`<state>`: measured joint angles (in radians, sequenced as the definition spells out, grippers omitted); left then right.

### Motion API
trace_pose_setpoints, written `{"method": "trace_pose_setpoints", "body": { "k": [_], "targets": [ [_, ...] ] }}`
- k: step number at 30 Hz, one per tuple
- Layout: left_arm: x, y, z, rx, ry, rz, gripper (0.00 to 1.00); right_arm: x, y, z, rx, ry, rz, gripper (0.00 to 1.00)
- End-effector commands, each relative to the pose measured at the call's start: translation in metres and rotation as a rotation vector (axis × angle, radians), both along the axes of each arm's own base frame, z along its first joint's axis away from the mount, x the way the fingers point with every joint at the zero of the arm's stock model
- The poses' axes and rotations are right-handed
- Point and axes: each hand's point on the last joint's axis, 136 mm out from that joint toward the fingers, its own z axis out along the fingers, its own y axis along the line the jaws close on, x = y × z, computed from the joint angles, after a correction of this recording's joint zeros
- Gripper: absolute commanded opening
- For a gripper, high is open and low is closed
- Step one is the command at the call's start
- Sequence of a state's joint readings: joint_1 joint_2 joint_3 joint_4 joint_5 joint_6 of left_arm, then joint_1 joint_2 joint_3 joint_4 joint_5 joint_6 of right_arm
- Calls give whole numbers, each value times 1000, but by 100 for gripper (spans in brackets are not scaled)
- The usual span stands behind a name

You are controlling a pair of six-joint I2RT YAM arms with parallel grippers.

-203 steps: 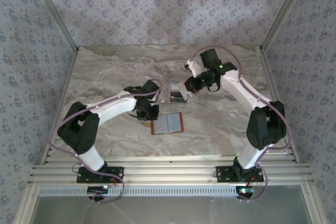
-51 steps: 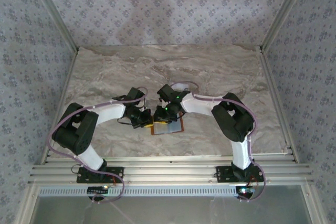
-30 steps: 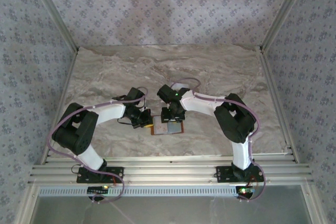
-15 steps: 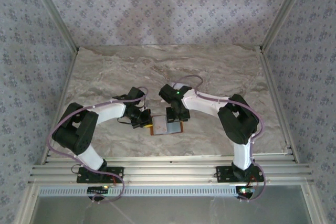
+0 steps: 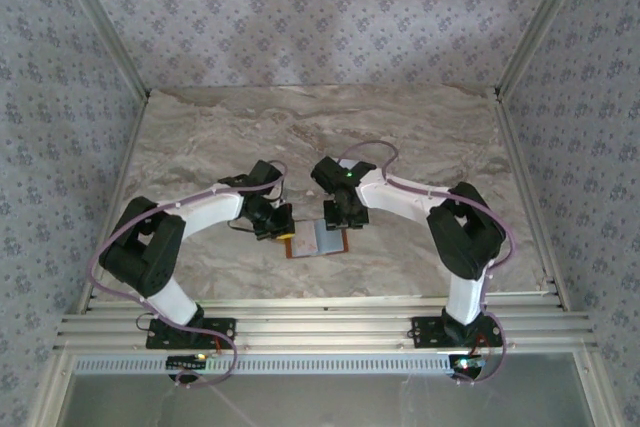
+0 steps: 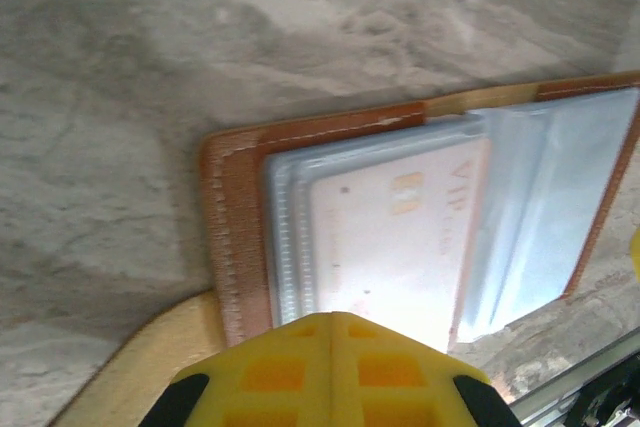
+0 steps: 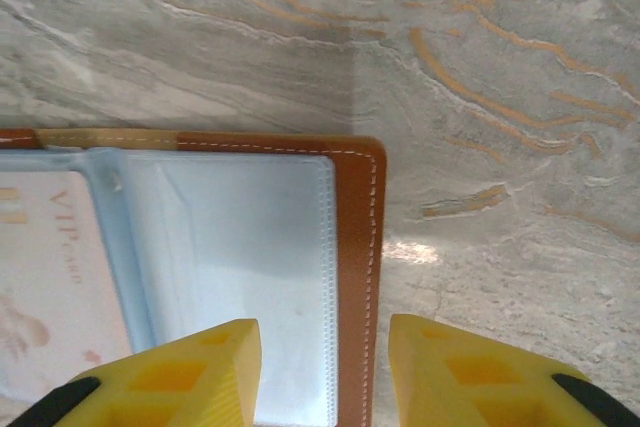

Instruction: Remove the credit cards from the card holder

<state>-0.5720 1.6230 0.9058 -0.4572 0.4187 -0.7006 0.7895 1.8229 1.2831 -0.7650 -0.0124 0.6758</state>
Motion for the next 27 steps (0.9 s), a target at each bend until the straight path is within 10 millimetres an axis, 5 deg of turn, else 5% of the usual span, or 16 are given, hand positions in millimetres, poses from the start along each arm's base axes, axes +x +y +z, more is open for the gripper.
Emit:
{"method": "trace_pose_setpoints", "body": {
  "k": [1,7,14,27],
  "targets": [
    [0,-8,13,-1,-16,-12,0,2,12,13,103,-17,25,37],
    [-4,-19,3,12,0,-38,0,1,41,14,323,17,12,31],
    [-10,-5,-20,98,28,-46,0,-6,67,5,502,97,5,26],
    [-14,3,-27,142,35,-59,0,-9,75,-14,532,142,-3,24]
  ]
}}
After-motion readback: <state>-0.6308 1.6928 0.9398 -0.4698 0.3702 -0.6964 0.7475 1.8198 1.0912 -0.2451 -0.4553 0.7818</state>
